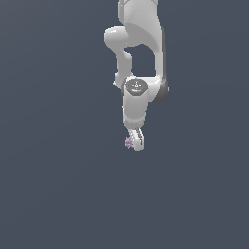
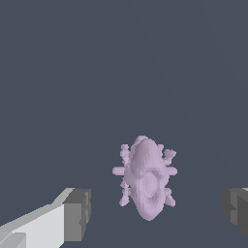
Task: Pick up the object and move it to a goal position.
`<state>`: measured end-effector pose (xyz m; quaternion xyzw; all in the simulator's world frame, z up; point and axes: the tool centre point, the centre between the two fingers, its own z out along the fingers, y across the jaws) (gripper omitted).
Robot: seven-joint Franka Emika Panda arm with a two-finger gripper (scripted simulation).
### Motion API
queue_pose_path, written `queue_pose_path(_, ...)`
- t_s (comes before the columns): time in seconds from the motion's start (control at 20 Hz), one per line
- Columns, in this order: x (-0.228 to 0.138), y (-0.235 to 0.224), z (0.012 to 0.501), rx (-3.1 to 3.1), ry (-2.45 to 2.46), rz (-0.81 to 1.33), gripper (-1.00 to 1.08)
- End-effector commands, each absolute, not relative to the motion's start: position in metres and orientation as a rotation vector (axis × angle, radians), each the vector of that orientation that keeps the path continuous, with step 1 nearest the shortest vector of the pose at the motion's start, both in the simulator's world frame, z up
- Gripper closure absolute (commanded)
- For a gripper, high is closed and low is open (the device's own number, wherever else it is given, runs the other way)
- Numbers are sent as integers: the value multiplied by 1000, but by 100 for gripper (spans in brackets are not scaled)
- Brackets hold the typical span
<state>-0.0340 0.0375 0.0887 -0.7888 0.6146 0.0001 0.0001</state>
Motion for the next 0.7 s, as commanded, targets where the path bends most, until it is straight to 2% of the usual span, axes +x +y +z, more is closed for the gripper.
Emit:
queue_pose_path(0.0,-34,38,87,-2478,1931,0,-92)
queue_pose_path(0.65,-35,37,41,-2473,1937,0,-92)
